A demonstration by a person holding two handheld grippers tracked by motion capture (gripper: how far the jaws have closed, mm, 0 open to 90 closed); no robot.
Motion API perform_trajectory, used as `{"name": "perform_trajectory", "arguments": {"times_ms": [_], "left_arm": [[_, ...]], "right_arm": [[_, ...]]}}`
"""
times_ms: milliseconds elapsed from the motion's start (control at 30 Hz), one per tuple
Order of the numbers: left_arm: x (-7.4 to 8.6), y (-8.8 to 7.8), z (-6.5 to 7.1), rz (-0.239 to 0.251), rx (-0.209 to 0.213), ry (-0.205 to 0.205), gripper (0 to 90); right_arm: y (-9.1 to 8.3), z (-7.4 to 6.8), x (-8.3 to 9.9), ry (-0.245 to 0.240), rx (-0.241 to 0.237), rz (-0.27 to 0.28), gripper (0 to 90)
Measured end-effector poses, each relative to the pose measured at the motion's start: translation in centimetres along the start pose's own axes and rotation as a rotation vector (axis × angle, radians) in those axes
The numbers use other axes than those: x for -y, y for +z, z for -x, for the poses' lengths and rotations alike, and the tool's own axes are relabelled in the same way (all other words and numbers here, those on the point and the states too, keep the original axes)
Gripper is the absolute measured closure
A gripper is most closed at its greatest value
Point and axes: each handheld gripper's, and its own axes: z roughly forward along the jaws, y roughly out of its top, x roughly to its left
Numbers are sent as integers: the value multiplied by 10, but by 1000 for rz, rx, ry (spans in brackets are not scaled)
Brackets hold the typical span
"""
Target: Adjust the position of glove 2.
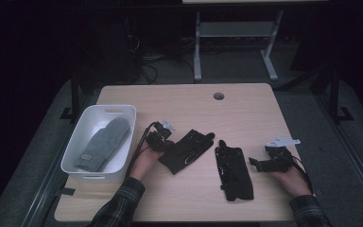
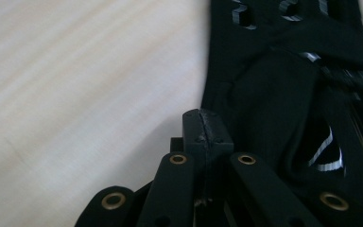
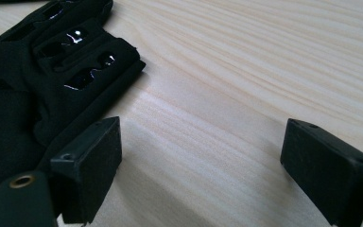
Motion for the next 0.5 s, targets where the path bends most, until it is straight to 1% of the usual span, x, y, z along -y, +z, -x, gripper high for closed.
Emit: {"name": "perform_trajectory", "arguments": {"times_ms": [67,133,167,233,267,333,367,500], "left_arm": [[3,-2,5,-5,10,18,895],[6,-6,11,-17,13,55,895],[8,-7,14,-22,22,69,895],[11,-9,20,-21,35,82,895],[12,-11,23,-27,40,99,895],[16,-13,31,-23,47,115,895],[18,-15,36,-22,54,130,895],[22,-17,46,-21,84,160,894]], "right_arm": [[0,0,0,0,0,0,132],[0,0,0,1,0,0,132],[0,0,0,1,0,0,132],[0,0,0,1,0,0,132],[0,0,0,1,0,0,132],[0,0,0,2,0,0,132],[0,0,0,2,0,0,132],[0,0,0,1,0,-1,126]]}}
